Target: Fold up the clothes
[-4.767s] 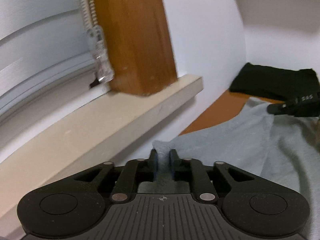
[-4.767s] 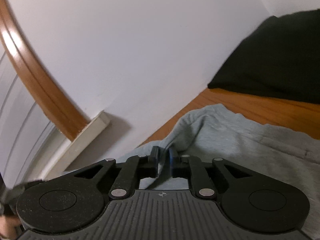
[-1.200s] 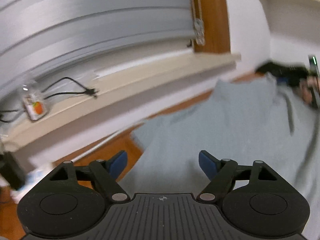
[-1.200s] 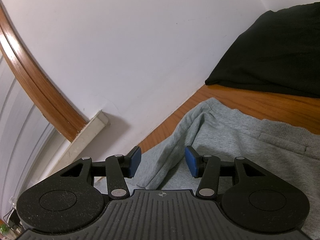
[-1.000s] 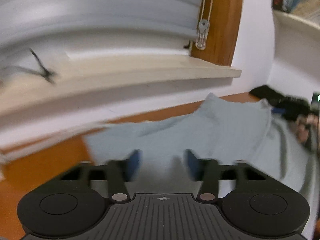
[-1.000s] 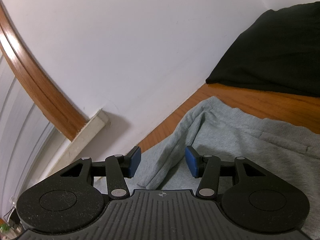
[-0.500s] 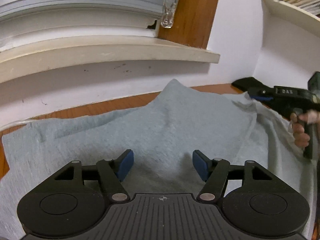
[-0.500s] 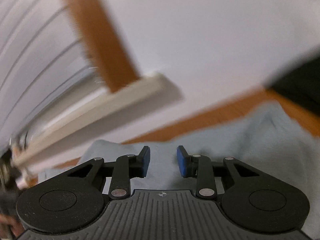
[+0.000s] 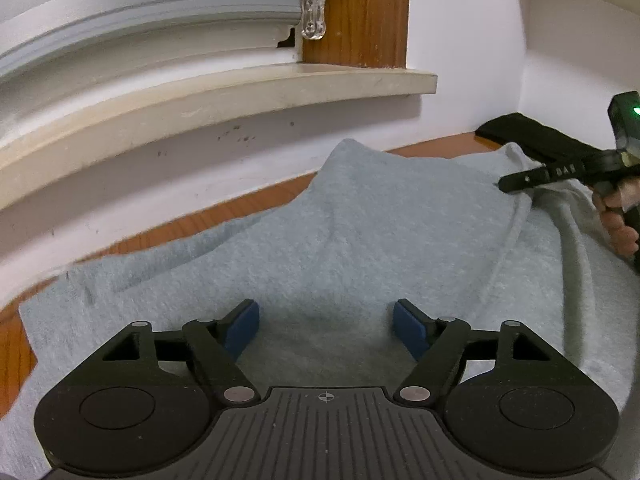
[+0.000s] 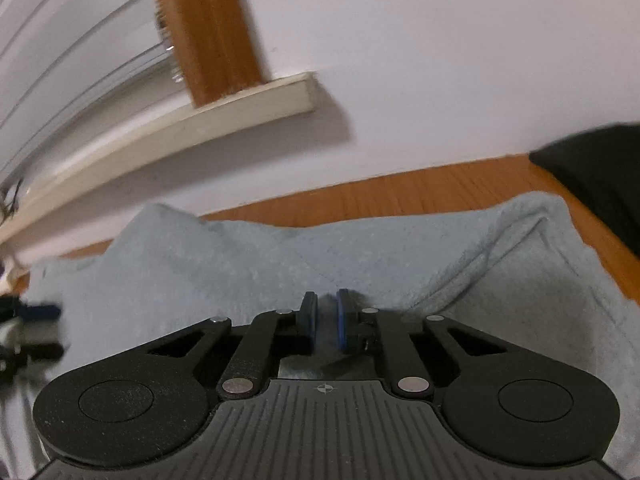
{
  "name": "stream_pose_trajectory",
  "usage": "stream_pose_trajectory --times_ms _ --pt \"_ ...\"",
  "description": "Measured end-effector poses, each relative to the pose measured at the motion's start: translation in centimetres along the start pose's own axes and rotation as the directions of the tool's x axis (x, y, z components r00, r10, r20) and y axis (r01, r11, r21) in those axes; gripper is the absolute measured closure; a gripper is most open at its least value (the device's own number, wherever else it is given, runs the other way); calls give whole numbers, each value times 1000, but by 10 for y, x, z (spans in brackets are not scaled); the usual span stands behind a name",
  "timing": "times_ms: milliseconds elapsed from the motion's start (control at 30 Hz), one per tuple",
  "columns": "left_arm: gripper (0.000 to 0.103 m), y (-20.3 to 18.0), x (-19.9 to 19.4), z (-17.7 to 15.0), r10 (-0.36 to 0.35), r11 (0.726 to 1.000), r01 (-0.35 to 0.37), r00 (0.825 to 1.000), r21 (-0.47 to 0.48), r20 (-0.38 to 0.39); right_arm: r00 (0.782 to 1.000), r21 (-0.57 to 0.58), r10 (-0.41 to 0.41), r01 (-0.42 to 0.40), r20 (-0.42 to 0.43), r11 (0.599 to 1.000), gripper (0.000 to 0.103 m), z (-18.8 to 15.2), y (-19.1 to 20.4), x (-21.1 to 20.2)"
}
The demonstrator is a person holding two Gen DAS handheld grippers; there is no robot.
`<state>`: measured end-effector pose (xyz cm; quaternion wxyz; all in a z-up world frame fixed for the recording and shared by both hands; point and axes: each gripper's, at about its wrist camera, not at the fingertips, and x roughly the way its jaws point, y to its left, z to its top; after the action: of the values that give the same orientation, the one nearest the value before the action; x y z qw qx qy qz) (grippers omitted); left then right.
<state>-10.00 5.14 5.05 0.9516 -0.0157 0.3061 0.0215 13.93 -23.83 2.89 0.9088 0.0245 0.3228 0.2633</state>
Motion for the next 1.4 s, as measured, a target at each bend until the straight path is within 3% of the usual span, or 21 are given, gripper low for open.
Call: stream_pose_trajectory --times_ms 100,133,200,233,300,500,767,933,1167,1300,1400 --pt "31 -7 9 16 -32 999 31 999 18 32 1000 -19 7 -7 7 1000 86 -1 2 2" --pt "37 -10 11 21 -43 999 42 998 24 43 1000 -17 14 -13 7 1000 85 -2 1 2" --pt "61 -14 17 31 -64 997 62 996 37 64 999 5 31 -31 8 1000 85 -3 -2 2" --pt "79 -16 23 37 -79 996 76 995 39 67 999 15 38 -38 9 999 85 -4 -4 1" --pt "79 -14 47 51 -107 994 106 993 13 44 999 31 50 -50 11 998 85 -5 -7 0" --pt "79 3 104 60 -22 999 21 999 -36 -28 999 27 45 -46 11 999 85 -4 -4 2" --pt "74 13 110 58 -16 999 15 1000 -50 -18 999 -2 38 -38 7 999 85 -3 -2 4" --pt "73 22 117 64 -10 1000 9 1000 -20 -19 1000 -68 -6 6 4 998 85 3 8 14" --pt "72 29 127 72 3 1000 -3 1000 8 -21 999 -76 -34 35 9 997 85 13 8 30" --pt "68 28 131 75 31 999 -30 999 39 -15 999 -89 -49 50 11 995 85 18 10 37" --pt "62 15 119 72 101 988 -101 995 116 10 998 -117 -57 58 11 991 84 17 14 36"
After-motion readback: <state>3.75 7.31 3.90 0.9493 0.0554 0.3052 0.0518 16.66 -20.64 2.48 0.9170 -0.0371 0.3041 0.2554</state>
